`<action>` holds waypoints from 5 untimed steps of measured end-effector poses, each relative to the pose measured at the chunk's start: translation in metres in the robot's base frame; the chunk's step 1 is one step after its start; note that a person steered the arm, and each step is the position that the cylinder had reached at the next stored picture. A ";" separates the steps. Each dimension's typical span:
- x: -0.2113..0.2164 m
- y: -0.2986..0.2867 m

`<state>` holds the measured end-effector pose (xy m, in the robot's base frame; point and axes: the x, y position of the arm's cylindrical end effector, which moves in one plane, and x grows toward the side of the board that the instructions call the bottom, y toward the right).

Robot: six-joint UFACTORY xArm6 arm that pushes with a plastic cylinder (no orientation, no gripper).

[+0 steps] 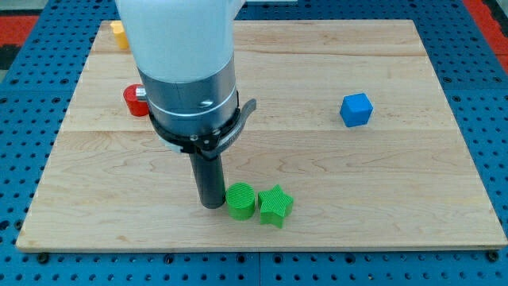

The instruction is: Push red star to center

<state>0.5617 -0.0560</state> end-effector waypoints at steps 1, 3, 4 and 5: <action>-0.004 0.000; -0.040 0.001; -0.053 0.016; -0.053 0.017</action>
<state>0.5083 -0.0395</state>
